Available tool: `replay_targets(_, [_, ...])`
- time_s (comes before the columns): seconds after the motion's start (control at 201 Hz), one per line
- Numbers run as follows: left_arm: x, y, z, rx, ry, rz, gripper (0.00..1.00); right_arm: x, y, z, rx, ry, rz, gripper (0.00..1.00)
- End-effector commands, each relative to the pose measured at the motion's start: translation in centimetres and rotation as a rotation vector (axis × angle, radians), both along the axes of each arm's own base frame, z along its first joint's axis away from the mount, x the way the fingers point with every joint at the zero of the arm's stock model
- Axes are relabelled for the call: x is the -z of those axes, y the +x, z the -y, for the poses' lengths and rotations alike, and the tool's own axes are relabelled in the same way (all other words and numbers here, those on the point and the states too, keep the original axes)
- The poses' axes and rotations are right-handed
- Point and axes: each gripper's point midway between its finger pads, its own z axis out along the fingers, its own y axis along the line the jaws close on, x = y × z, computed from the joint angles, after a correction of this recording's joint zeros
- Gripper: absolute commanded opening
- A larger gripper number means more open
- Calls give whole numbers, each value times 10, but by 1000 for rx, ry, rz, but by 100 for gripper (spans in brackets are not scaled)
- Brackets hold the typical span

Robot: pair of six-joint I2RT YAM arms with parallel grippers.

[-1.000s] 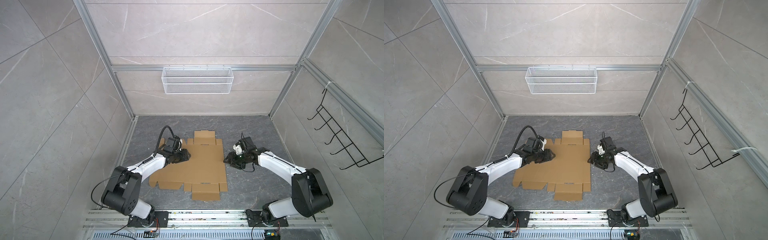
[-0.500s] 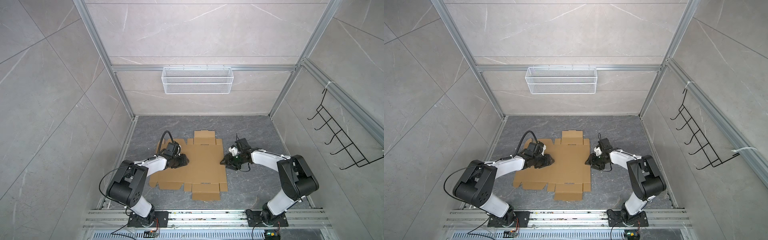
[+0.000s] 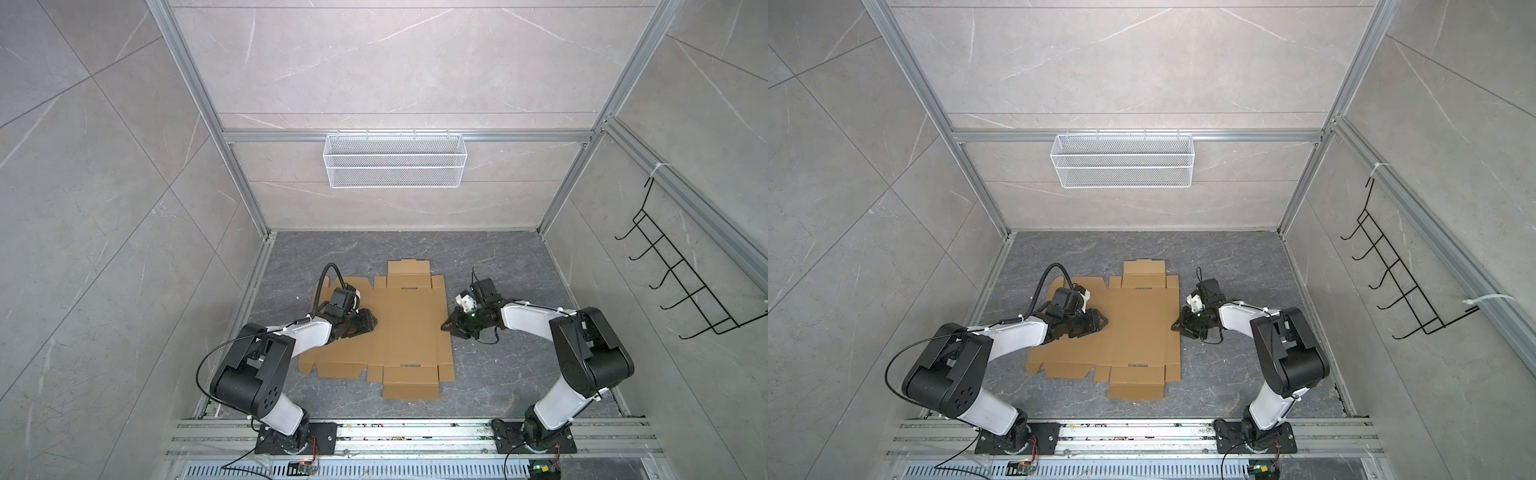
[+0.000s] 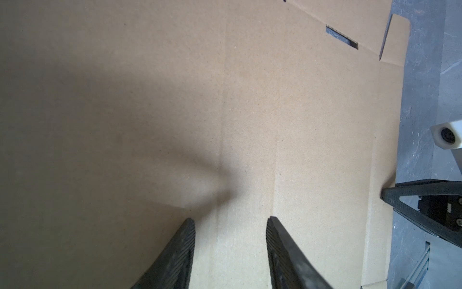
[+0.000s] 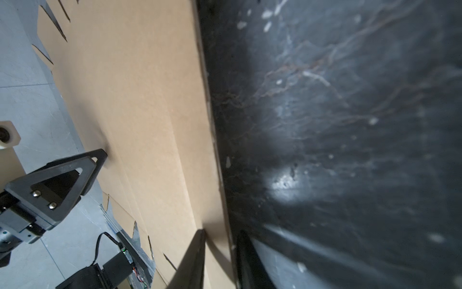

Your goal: Fold the paper box

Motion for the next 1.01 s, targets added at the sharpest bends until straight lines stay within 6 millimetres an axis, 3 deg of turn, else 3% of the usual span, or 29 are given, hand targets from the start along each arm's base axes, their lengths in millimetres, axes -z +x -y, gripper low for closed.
replay_targets(0.0, [20, -29, -6, -15, 24, -124, 50, -18, 4, -6, -7, 41, 54, 20])
replay_targets(0.259, [25, -42, 1, 2, 28, -145, 49, -33, 6, -13, -31, 71, 88, 25])
replay_targets(0.458, [24, -42, 6, 10, 22, -144, 49, -18, 0, -5, -84, -157, 109, 21])
replay_targets(0.627, [26, -46, 7, 17, 25, -152, 48, -18, 0, -6, -132, -309, 157, 20])
replay_targets(0.871, [19, -52, 12, 38, 22, -154, 48, -32, 4, -7, -195, -445, 222, 12])
replay_targets(1.0, [8, -61, 21, 80, 8, -164, 48, -50, 7, 7, -258, -566, 253, 9])
